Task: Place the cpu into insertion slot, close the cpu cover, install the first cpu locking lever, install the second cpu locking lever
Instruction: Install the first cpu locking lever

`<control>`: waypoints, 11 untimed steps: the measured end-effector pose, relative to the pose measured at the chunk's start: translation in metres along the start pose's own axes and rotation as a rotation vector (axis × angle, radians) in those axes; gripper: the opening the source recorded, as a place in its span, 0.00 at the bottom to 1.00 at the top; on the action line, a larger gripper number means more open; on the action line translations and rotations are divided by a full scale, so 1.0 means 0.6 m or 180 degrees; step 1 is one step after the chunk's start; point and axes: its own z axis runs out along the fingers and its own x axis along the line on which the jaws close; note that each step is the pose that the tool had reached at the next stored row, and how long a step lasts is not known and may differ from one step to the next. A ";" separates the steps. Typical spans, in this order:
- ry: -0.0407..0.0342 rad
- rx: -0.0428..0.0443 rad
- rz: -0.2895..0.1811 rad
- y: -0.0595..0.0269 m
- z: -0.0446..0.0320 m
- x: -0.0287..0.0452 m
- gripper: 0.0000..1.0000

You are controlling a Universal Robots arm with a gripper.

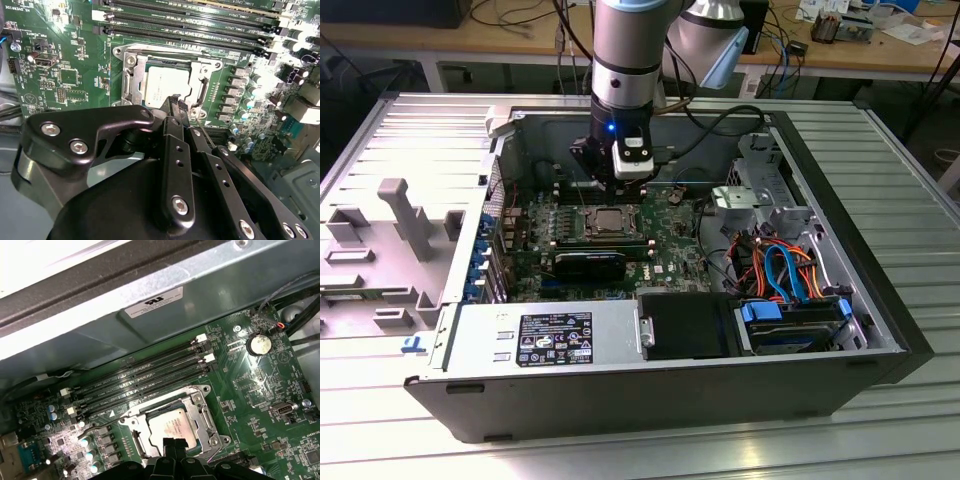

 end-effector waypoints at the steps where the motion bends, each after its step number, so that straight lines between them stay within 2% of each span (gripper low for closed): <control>1: 0.0000 0.0001 -0.0010 0.000 0.000 0.000 0.11; 11: -0.0001 0.0007 -0.0108 0.000 0.000 0.000 0.11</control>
